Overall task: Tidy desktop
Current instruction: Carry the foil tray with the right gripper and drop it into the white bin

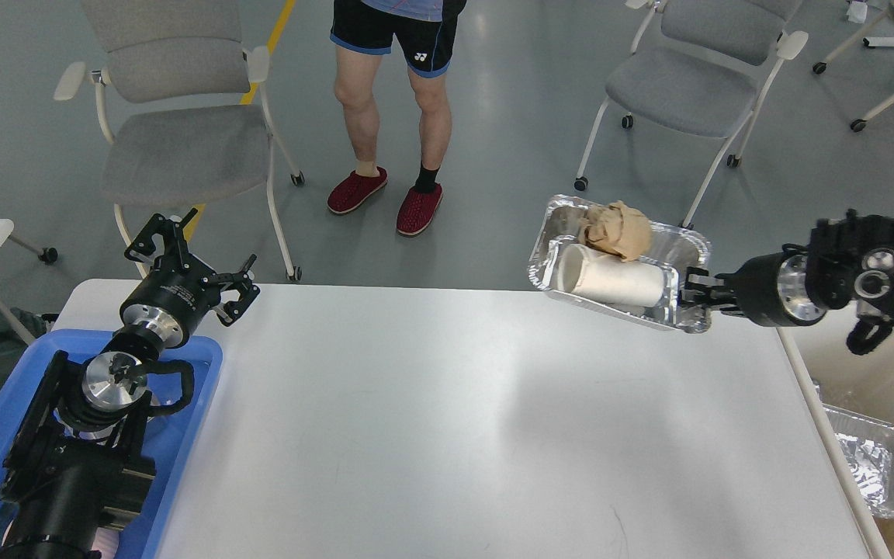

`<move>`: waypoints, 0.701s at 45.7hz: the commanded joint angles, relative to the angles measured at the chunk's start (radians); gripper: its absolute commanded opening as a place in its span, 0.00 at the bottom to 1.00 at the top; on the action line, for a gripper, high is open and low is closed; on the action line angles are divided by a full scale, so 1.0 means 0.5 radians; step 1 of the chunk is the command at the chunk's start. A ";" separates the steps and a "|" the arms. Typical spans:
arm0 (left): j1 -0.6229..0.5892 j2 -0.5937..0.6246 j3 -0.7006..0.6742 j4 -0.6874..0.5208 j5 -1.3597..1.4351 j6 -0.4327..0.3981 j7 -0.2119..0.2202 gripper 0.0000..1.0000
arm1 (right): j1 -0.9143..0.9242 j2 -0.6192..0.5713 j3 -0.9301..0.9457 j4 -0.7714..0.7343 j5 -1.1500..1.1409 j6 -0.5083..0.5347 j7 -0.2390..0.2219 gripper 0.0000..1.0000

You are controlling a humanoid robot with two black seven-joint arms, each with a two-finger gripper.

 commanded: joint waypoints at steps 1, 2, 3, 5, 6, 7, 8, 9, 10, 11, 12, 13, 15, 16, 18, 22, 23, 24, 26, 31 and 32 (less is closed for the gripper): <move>0.018 0.001 -0.001 0.007 0.000 0.003 0.000 0.96 | -0.219 -0.181 0.240 -0.034 0.007 -0.005 0.011 0.00; 0.018 0.001 -0.001 0.010 0.000 0.003 0.000 0.96 | -0.262 -0.202 0.289 -0.050 0.007 -0.005 0.011 0.00; 0.018 0.001 -0.001 0.010 0.000 0.003 0.000 0.96 | -0.308 -0.221 0.341 -0.068 0.007 -0.008 0.011 0.00; 0.018 0.004 -0.001 0.013 0.000 0.003 0.000 0.96 | -0.400 -0.245 0.445 -0.114 0.007 -0.014 0.011 0.00; 0.018 0.004 -0.001 0.013 0.000 0.003 0.000 0.96 | -0.443 -0.255 0.494 -0.139 0.007 -0.020 0.011 0.00; 0.021 0.001 -0.001 0.016 0.000 0.003 0.000 0.96 | -0.486 -0.261 0.544 -0.163 0.007 -0.026 0.011 0.00; 0.021 0.004 -0.001 0.022 0.000 0.003 0.000 0.96 | -0.526 -0.267 0.587 -0.194 0.007 -0.033 0.011 0.00; 0.021 0.001 -0.001 0.022 0.000 0.003 0.000 0.96 | -0.557 -0.273 0.623 -0.230 0.007 -0.039 0.011 0.00; 0.024 0.001 -0.001 0.022 -0.003 0.006 0.000 0.96 | -0.609 -0.282 0.675 -0.328 0.007 -0.051 0.011 0.00; 0.024 0.004 -0.001 0.022 -0.003 0.012 0.000 0.96 | -0.627 -0.282 0.691 -0.390 0.007 -0.054 0.011 0.00; 0.027 0.004 -0.004 0.022 -0.006 0.018 0.003 0.96 | -0.637 -0.285 0.697 -0.451 0.007 -0.057 0.011 0.00; 0.030 0.004 -0.001 0.025 -0.003 0.018 0.003 0.96 | -0.640 -0.285 0.700 -0.522 0.007 -0.057 0.011 0.00; 0.036 0.004 -0.001 0.025 -0.003 0.018 0.000 0.96 | -0.640 -0.282 0.704 -0.666 0.007 -0.060 0.014 0.00; 0.036 0.004 -0.001 0.022 -0.003 0.018 0.000 0.96 | -0.640 -0.282 0.704 -0.733 0.007 -0.060 0.014 0.00; 0.036 0.004 -0.001 0.022 -0.003 0.018 0.000 0.96 | -0.643 -0.279 0.704 -0.850 0.007 -0.060 0.017 0.00; 0.036 0.004 -0.001 0.025 -0.003 0.018 0.003 0.96 | -0.658 -0.279 0.710 -1.013 0.007 -0.063 0.020 0.00; 0.036 0.004 -0.001 0.025 -0.003 0.018 0.003 0.96 | -0.664 -0.279 0.713 -1.047 0.007 -0.066 0.020 0.00; 0.036 0.004 -0.001 0.025 -0.003 0.018 0.003 0.96 | -0.673 -0.279 0.713 -1.074 0.007 -0.066 0.023 0.00; 0.039 0.004 -0.001 0.025 -0.003 0.018 0.000 0.96 | -0.701 -0.279 0.716 -1.111 0.010 -0.066 0.026 0.00; 0.048 0.004 -0.001 0.025 0.000 0.018 0.000 0.96 | -0.784 -0.270 0.716 -1.139 0.013 -0.069 0.044 0.00; 0.048 0.004 -0.001 0.025 0.000 0.018 0.000 0.96 | -0.799 -0.267 0.716 -1.139 0.016 -0.072 0.047 0.00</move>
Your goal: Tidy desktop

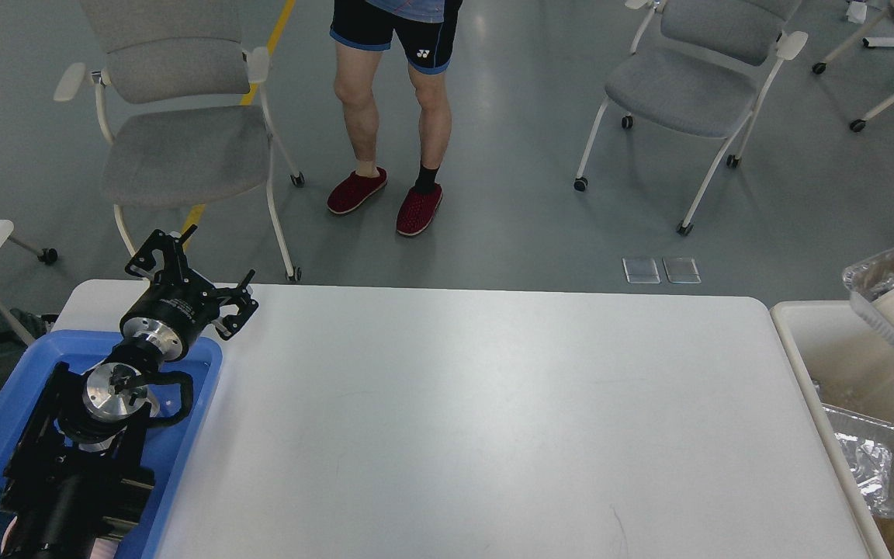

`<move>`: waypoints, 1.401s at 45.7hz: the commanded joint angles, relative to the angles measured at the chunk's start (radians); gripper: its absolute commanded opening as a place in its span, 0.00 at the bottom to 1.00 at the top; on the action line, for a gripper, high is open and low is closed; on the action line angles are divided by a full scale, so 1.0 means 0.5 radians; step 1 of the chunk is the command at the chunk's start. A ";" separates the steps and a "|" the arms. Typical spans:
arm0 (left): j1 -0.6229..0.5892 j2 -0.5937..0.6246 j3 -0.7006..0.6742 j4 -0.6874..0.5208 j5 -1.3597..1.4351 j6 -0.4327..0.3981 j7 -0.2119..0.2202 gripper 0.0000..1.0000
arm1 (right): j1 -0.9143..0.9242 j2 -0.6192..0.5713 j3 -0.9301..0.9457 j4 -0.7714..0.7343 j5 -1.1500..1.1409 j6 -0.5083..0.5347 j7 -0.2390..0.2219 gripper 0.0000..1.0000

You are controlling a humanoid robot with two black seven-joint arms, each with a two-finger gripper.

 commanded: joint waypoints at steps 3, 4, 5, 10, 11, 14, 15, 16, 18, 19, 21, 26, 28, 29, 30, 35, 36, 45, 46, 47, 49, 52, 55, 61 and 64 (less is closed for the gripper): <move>0.007 0.000 0.000 0.000 0.003 0.000 -0.003 0.96 | -0.107 0.018 -0.003 -0.032 0.026 -0.031 0.016 0.00; 0.007 0.000 0.000 0.000 0.003 0.000 -0.003 0.96 | -0.113 0.018 -0.006 -0.038 0.032 -0.040 0.016 0.00; 0.007 0.000 0.000 0.000 0.003 0.000 -0.003 0.96 | -0.119 0.018 -0.006 -0.044 0.038 -0.055 0.013 0.00; 0.007 0.000 0.000 0.000 0.003 -0.003 -0.003 0.96 | -0.125 0.070 -0.003 -0.161 0.081 -0.218 0.013 0.66; 0.010 0.000 0.000 -0.003 0.003 -0.003 -0.003 0.96 | -0.119 0.094 0.001 -0.188 0.096 -0.254 0.016 0.81; 0.010 0.000 0.000 0.000 0.003 -0.006 -0.003 0.96 | -0.110 0.171 0.007 -0.280 0.179 -0.338 0.012 1.00; 0.013 0.000 0.000 0.000 0.003 -0.006 -0.003 0.96 | -0.107 0.192 0.007 -0.308 0.222 -0.347 0.012 1.00; 0.017 0.000 0.000 -0.003 0.003 -0.009 -0.003 0.96 | -0.110 0.211 0.010 -0.339 0.277 -0.353 0.012 1.00; 0.017 0.000 0.000 -0.003 0.003 -0.009 -0.003 0.96 | -0.110 0.242 0.016 -0.409 0.406 -0.359 0.012 1.00; 0.017 0.000 0.000 -0.003 0.003 -0.009 -0.003 0.96 | -0.110 0.254 0.016 -0.452 0.479 -0.359 0.012 1.00; 0.017 0.000 0.003 -0.003 0.003 -0.009 -0.003 0.96 | -0.110 0.272 0.007 -0.516 0.617 -0.353 0.012 1.00; 0.017 0.006 0.003 -0.003 0.003 -0.012 -0.003 0.96 | -0.058 0.291 0.010 -0.551 0.863 -0.353 0.012 1.00; 0.014 0.006 0.003 -0.003 0.003 -0.015 -0.003 0.96 | 0.009 0.294 0.010 -0.538 0.903 -0.353 0.016 1.00; 0.017 0.006 0.003 -0.003 0.003 -0.015 0.000 0.96 | 0.058 0.303 0.010 -0.532 0.915 -0.353 0.016 1.00; 0.014 0.006 0.003 -0.003 0.003 -0.018 0.000 0.96 | 0.117 0.318 0.010 -0.529 0.925 -0.353 0.016 1.00; 0.013 0.006 0.006 -0.003 0.003 -0.018 0.000 0.96 | 0.356 0.505 0.010 -0.523 0.928 -0.356 0.040 1.00; 0.013 0.006 0.006 -0.003 0.003 -0.018 0.000 0.96 | 0.393 0.542 0.013 -0.520 0.931 -0.356 0.058 1.00; 0.017 0.000 0.022 -0.003 0.003 -0.024 0.000 0.96 | 0.489 0.858 0.344 -0.508 1.228 -0.356 0.536 1.00; 0.017 -0.003 0.034 -0.003 0.003 -0.024 0.000 0.96 | 0.488 0.886 0.365 -0.498 1.244 -0.353 0.610 1.00; 0.017 -0.003 0.040 -0.003 0.003 -0.024 0.000 0.96 | 0.488 0.904 0.375 -0.489 1.247 -0.353 0.687 1.00; 0.017 -0.006 0.049 -0.003 0.003 -0.024 -0.003 0.96 | 0.485 0.938 0.378 -0.465 1.247 -0.353 0.861 1.00; 0.020 -0.009 0.052 -0.003 0.003 -0.024 -0.003 0.96 | 0.479 0.975 0.381 -0.425 1.247 -0.353 1.125 1.00; 0.020 -0.012 0.055 -0.003 0.003 -0.024 -0.003 0.96 | 0.473 1.030 0.384 -0.394 1.247 -0.347 1.313 1.00; 0.017 -0.021 0.055 -0.003 0.003 -0.024 -0.003 0.96 | 0.436 1.122 0.399 -0.397 1.290 -0.350 1.396 1.00; 0.017 -0.025 0.058 -0.003 0.003 -0.024 0.000 0.96 | 0.366 1.192 0.402 -0.397 1.293 -0.350 1.396 1.00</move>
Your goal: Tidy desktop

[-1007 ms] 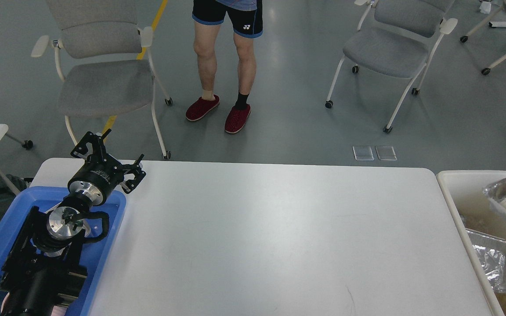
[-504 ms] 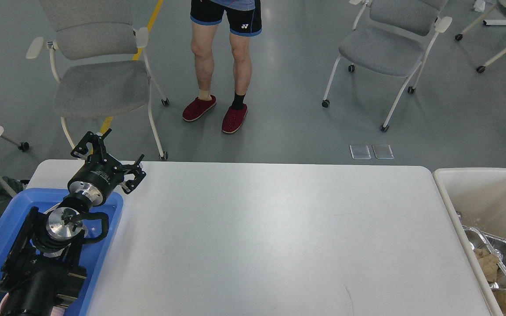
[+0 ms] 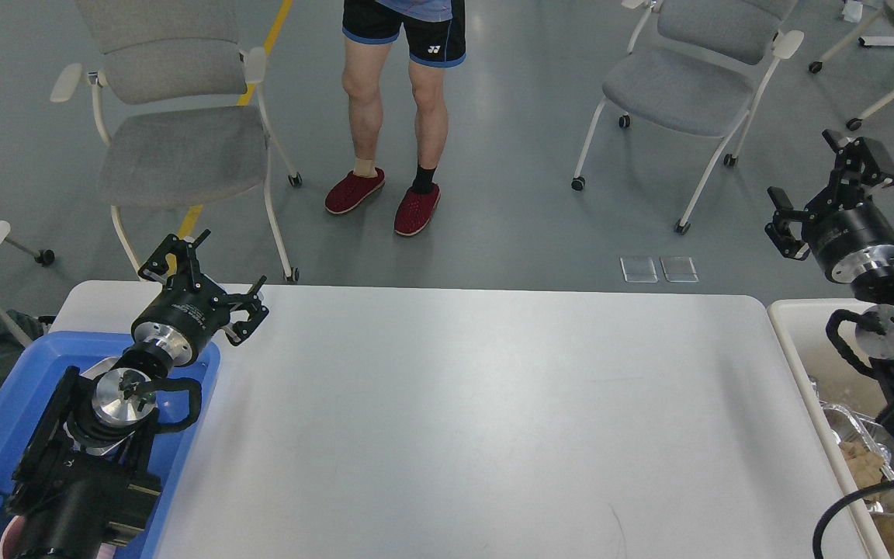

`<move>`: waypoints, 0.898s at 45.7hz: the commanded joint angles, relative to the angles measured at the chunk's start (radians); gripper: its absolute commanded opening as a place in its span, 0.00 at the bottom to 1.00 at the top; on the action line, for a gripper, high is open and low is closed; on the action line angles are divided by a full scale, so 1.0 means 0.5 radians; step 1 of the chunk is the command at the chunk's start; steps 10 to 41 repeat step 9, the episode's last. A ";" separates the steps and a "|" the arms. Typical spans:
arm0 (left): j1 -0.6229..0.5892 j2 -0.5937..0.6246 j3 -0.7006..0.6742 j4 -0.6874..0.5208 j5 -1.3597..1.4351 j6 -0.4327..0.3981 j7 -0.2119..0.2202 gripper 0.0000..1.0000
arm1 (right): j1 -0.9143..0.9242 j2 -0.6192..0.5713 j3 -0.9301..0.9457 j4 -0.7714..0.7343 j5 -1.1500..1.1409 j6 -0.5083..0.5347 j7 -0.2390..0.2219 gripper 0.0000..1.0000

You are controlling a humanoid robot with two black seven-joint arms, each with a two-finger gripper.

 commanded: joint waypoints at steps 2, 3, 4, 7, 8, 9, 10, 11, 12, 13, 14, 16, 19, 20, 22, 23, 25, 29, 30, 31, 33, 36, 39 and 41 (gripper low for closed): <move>-0.001 -0.008 0.003 0.000 0.000 0.000 0.003 0.96 | -0.114 0.120 0.002 -0.001 0.013 -0.002 0.017 1.00; -0.001 -0.008 0.003 0.000 0.000 0.003 0.000 0.96 | -0.130 0.130 0.002 -0.001 0.013 -0.002 0.014 1.00; -0.001 -0.014 0.003 0.000 0.000 0.003 0.003 0.96 | -0.142 0.145 0.002 0.002 0.013 -0.002 0.014 1.00; -0.001 -0.027 0.003 0.000 0.000 0.003 0.000 0.96 | -0.173 0.169 0.002 -0.001 0.013 -0.002 0.014 1.00; -0.001 -0.030 0.003 0.000 0.000 0.003 0.003 0.96 | -0.179 0.176 0.002 -0.001 0.013 -0.002 0.017 1.00; -0.001 -0.033 0.006 0.000 0.000 0.003 0.003 0.96 | -0.188 0.179 0.002 0.002 0.013 -0.002 0.017 1.00; -0.001 -0.033 0.006 0.000 0.000 0.003 0.003 0.96 | -0.188 0.179 0.002 0.002 0.013 -0.002 0.017 1.00; -0.001 -0.033 0.006 0.000 0.000 0.003 0.003 0.96 | -0.188 0.179 0.002 0.002 0.013 -0.002 0.017 1.00; -0.001 -0.033 0.006 0.000 0.000 0.003 0.003 0.96 | -0.188 0.179 0.002 0.002 0.013 -0.002 0.017 1.00; -0.001 -0.033 0.006 0.000 0.000 0.003 0.003 0.96 | -0.188 0.179 0.002 0.002 0.013 -0.002 0.017 1.00; -0.001 -0.033 0.006 0.000 0.000 0.003 0.003 0.96 | -0.188 0.179 0.002 0.002 0.013 -0.002 0.017 1.00; -0.001 -0.033 0.006 0.000 0.000 0.003 0.003 0.96 | -0.188 0.179 0.002 0.002 0.013 -0.002 0.017 1.00; -0.001 -0.033 0.006 0.000 0.000 0.003 0.003 0.96 | -0.188 0.179 0.002 0.002 0.013 -0.002 0.017 1.00; -0.001 -0.033 0.006 0.000 0.000 0.003 0.003 0.96 | -0.188 0.179 0.002 0.002 0.013 -0.002 0.017 1.00; -0.001 -0.033 0.006 0.000 0.000 0.003 0.003 0.96 | -0.188 0.179 0.002 0.002 0.013 -0.002 0.017 1.00; -0.001 -0.033 0.006 0.000 0.000 0.003 0.003 0.96 | -0.188 0.179 0.002 0.002 0.013 -0.002 0.017 1.00; -0.001 -0.033 0.006 0.000 0.000 0.003 0.003 0.96 | -0.188 0.179 0.002 0.002 0.013 -0.002 0.017 1.00; -0.001 -0.033 0.006 0.000 0.000 0.003 0.003 0.96 | -0.188 0.179 0.002 0.002 0.013 -0.002 0.017 1.00; -0.001 -0.033 0.006 0.000 0.000 0.003 0.003 0.96 | -0.188 0.179 0.002 0.002 0.013 -0.002 0.017 1.00; -0.001 -0.033 0.006 0.000 0.000 0.003 0.003 0.96 | -0.188 0.179 0.002 0.002 0.013 -0.002 0.017 1.00; -0.001 -0.033 0.006 0.000 0.000 0.003 0.003 0.96 | -0.188 0.179 0.002 0.002 0.013 -0.002 0.017 1.00; -0.001 -0.033 0.006 0.000 0.000 0.003 0.003 0.96 | -0.188 0.179 0.002 0.002 0.013 -0.002 0.017 1.00; -0.001 -0.033 0.006 0.000 0.000 0.003 0.003 0.96 | -0.188 0.179 0.002 0.002 0.013 -0.002 0.017 1.00; -0.001 -0.033 0.006 0.000 0.000 0.003 0.003 0.96 | -0.188 0.179 0.002 0.002 0.013 -0.002 0.017 1.00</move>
